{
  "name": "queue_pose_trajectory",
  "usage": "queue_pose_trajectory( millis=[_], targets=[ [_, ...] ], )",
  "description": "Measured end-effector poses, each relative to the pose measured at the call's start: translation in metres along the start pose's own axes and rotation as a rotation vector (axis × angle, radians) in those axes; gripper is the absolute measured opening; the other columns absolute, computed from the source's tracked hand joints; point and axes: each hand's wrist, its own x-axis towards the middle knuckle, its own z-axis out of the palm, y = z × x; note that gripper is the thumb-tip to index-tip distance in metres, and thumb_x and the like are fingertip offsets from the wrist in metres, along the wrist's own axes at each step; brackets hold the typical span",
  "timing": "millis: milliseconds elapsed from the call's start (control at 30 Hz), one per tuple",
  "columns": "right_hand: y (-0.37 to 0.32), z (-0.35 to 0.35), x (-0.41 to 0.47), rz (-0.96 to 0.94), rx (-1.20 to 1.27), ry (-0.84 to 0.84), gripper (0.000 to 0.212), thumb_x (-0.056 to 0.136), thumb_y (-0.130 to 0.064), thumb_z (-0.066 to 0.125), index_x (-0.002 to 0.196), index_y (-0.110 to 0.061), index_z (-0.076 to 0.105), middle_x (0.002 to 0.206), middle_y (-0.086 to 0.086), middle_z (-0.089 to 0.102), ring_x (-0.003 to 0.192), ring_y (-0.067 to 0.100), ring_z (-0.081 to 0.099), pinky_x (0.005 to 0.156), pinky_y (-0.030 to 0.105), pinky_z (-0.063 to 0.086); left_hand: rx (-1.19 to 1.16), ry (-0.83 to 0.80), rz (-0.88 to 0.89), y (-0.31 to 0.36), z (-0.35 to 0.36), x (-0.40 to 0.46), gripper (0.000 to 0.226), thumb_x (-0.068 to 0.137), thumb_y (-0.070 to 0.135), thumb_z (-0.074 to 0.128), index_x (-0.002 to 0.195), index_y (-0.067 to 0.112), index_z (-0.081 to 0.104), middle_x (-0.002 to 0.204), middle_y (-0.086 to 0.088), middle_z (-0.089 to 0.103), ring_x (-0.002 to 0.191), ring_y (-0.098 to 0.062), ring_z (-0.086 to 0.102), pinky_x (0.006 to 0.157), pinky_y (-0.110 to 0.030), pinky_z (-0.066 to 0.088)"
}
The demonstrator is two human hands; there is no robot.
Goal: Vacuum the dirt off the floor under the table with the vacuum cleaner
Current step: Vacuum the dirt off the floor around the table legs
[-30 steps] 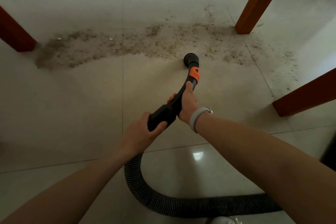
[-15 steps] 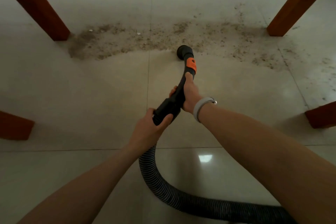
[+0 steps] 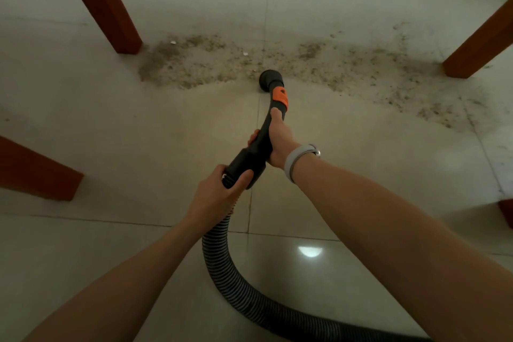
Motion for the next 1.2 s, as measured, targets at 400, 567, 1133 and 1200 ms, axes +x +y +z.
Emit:
queue_pose_trajectory(
  millis=[400,567,1133,1200],
  targets=[
    [0.043,0.069,0.005,0.006,-0.159,-0.042,0.038,0.093,-0.049,0.05,0.097,-0.011,0.047,0.067,0.008,0.05,0.05,0.02,0.05,0.05,0.032,0.045,-0.173,0.107,-0.087,-0.047,-0.038,-0.014,0.03,0.09,0.046,0.055,0.099,0.018,0.049,0.074,0.005,0.057,0.064,-0.008,0.056,0.056,-0.022,0.045],
    [0.062,0.087,0.014,0.003,-0.204,-0.058,0.04,0.091,-0.049,0.052,0.094,-0.01,0.047,0.066,0.008,0.05,0.048,0.02,0.05,0.049,0.031,0.046,-0.201,0.171,-0.107,-0.07,-0.044,-0.015,0.033,0.088,0.047,0.057,0.101,0.017,0.05,0.073,0.006,0.057,0.063,-0.007,0.056,0.054,-0.02,0.043],
    [0.11,0.107,0.002,-0.071,-0.445,-0.141,0.033,0.097,-0.042,0.046,0.085,-0.011,0.041,0.062,0.008,0.048,0.047,0.022,0.048,0.051,0.032,0.048,-0.415,0.223,-0.168,-0.116,-0.031,-0.045,0.015,0.088,0.045,0.057,0.093,0.033,0.05,0.07,0.001,0.061,0.056,-0.014,0.061,0.057,-0.033,0.052],
    [0.109,0.115,0.001,-0.088,-0.496,-0.146,0.033,0.097,-0.041,0.045,0.083,-0.012,0.041,0.063,0.009,0.048,0.048,0.022,0.048,0.054,0.034,0.048,-0.398,0.227,-0.182,-0.117,-0.032,-0.044,0.019,0.089,0.046,0.054,0.098,0.029,0.051,0.072,0.002,0.062,0.06,-0.013,0.062,0.058,-0.03,0.05]
  ],
)
